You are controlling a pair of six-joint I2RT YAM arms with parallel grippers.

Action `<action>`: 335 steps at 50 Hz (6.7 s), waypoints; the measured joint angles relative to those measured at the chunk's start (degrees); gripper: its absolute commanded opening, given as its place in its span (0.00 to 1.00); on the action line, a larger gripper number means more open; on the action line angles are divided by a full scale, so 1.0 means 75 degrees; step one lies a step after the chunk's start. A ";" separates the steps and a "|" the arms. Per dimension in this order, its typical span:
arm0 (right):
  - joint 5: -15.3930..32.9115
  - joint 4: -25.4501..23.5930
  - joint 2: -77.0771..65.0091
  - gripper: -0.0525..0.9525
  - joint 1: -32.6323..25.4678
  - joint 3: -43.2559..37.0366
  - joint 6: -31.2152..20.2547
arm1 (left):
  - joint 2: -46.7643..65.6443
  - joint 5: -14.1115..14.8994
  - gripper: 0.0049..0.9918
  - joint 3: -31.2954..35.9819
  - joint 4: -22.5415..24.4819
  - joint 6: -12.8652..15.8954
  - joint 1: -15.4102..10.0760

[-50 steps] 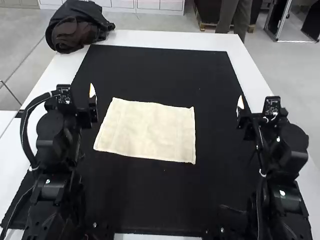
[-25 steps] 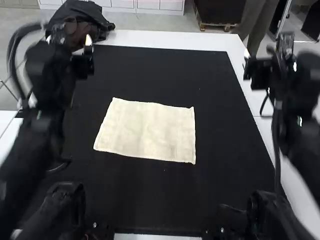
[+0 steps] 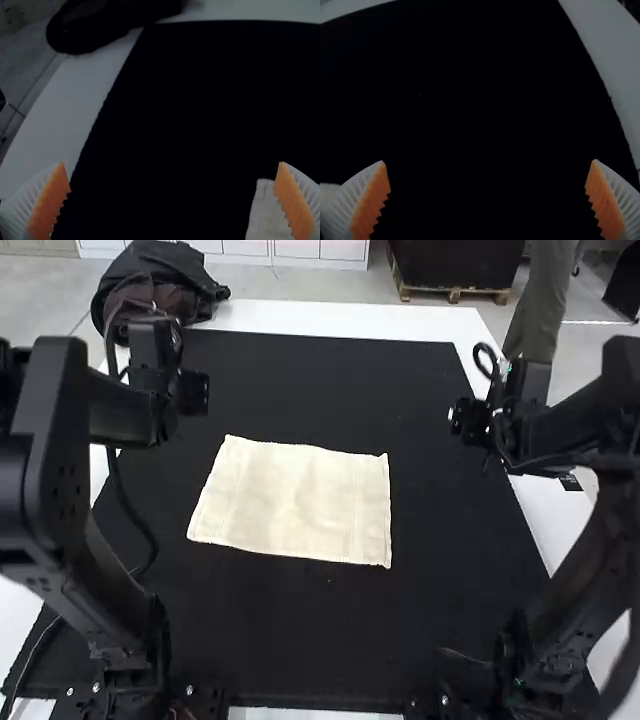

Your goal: Fold the towel.

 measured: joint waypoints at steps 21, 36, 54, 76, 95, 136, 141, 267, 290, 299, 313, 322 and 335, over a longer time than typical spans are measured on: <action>0.0035 0.0076 0.0099 0.96 0.1215 0.0000 -0.0393 | 0.0726 0.0868 0.97 -0.0041 -0.0213 -0.0047 0.0000; 0.0117 0.0268 0.1177 0.96 0.1851 0.0289 -0.0417 | 0.1582 0.1139 0.97 -0.0044 0.0219 -0.0154 0.0000; 0.0146 0.0565 0.2340 0.96 0.2221 0.0956 -0.0236 | 0.2509 0.1440 0.97 0.0015 0.0673 -0.0256 0.0000; 0.0146 0.0664 0.3305 0.96 0.2337 0.1609 -0.0070 | 0.3824 0.1521 0.97 0.0959 0.0758 -0.0277 0.0000; 0.0146 0.0627 0.3928 0.96 0.2407 0.2130 -0.0064 | 0.4543 0.1521 0.97 0.1445 0.0781 -0.0280 0.0000; 0.0146 -0.0609 0.4045 0.96 0.2856 0.2343 -0.0012 | 0.5292 0.1521 0.97 0.2244 0.0659 -0.0303 0.0000; 0.0146 -0.0717 0.4045 0.96 0.2856 0.2343 0.0035 | 0.5386 0.1521 0.97 0.2302 0.0606 -0.0303 0.0000; -0.0755 -0.1338 0.1751 0.03 0.2597 0.1716 0.0804 | 0.4042 0.2302 0.02 0.2189 -0.0487 -0.0187 0.0035; -0.0979 -0.1906 0.0927 0.03 0.2597 0.1218 0.0997 | 0.3095 0.2495 0.02 0.1553 -0.1003 -0.0172 0.0035; -0.1090 -0.2192 0.0545 0.03 0.2597 0.0918 0.1037 | 0.2734 0.2524 0.02 0.1064 -0.1032 -0.0035 0.0035; -0.1233 -0.2556 -0.0023 0.03 0.2597 0.0583 0.1055 | 0.2206 0.2553 0.02 0.0493 -0.1026 0.0210 0.0210; -0.1393 -0.2716 -0.0382 0.03 0.2597 0.0297 0.1055 | 0.1982 0.2664 0.02 0.0425 -0.1064 0.0399 0.0533; -0.1489 -0.3010 -0.0769 0.03 0.2597 0.0029 0.1061 | 0.1716 0.2777 0.02 0.0216 -0.1463 0.0618 0.0580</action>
